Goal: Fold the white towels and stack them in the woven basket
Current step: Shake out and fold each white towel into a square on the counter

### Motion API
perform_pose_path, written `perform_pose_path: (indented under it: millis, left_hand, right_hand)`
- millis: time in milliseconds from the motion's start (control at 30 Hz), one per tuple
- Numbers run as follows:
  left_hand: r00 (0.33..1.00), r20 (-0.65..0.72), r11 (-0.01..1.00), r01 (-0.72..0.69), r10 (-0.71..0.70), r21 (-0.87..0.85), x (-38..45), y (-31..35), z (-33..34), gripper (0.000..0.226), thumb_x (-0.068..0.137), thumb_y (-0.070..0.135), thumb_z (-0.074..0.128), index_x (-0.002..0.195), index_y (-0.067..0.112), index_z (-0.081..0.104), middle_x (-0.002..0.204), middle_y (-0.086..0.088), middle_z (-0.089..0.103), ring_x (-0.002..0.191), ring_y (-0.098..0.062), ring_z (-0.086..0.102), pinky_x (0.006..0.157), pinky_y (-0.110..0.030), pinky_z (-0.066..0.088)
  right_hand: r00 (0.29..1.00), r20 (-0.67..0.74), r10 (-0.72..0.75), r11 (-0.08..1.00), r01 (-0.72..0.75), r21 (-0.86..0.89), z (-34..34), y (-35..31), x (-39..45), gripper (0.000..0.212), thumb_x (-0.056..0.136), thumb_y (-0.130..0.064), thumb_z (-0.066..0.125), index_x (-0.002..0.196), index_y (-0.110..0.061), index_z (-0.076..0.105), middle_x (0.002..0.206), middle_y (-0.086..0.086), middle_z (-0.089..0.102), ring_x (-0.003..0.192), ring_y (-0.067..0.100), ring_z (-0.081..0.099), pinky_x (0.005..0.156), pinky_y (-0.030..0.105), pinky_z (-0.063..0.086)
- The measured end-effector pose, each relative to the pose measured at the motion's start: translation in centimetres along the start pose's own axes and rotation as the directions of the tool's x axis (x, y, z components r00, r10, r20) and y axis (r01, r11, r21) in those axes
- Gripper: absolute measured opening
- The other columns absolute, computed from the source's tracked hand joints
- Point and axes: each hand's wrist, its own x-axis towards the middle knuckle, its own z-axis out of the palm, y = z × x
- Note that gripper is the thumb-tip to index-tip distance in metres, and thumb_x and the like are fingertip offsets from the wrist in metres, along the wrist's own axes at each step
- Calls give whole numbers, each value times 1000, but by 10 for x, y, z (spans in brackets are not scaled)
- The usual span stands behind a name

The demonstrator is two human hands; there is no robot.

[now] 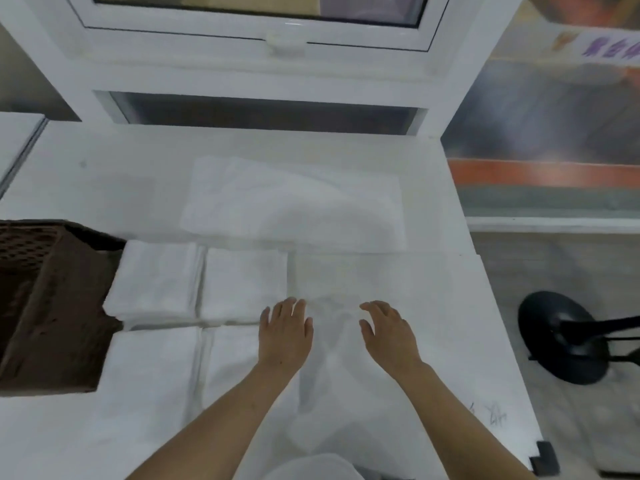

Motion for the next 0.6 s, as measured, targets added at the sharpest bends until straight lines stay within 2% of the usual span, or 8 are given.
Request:
perform_pose_path:
  millis: [100, 200, 467, 600]
  left_hand:
    - [994, 93, 998, -54, 53, 12, 41, 45, -1, 42, 105, 42, 37, 141, 24, 49, 130, 5, 62, 119, -19, 58, 105, -39, 40]
    - [988, 97, 992, -121, 118, 29, 84, 88, 2, 43, 107, 43, 33, 142, 24, 46, 130, 3, 61, 118, -20, 56, 98, -37, 41]
    - [988, 38, 988, -148, 150, -46, 199, 179, 50, 30, 102, 38, 51, 127, 24, 61, 124, 3, 63, 116, -22, 56, 94, -37, 43]
    - [991, -6, 988, -137, 137, -65, 237, 200, 75, 26, 99, 36, 58, 121, 24, 65, 123, 2, 63, 117, -23, 57, 95, -38, 43]
  right_hand:
    - [999, -16, 43, 999, -42, 30, -23, 39, 29, 36, 103, -28, 54, 138, -22, 58, 140, -2, 58, 125, 24, 58, 99, 42, 51]
    - [998, -18, 66, 997, -66, 35, -43, 75, 58, 37, 103, -28, 52, 139, -23, 56, 142, -2, 56, 127, 23, 56, 102, 41, 49]
    - [995, 52, 91, 996, -92, 19, -56, 157, 129, 41, 103, -29, 52, 143, -25, 52, 147, -2, 53, 133, 22, 51, 108, 42, 45]
    - [982, 180, 59, 998, -57, -11, -45, 187, 149, 52, 103, -34, 52, 153, -26, 39, 164, 1, 36, 150, 23, 34, 117, 44, 39]
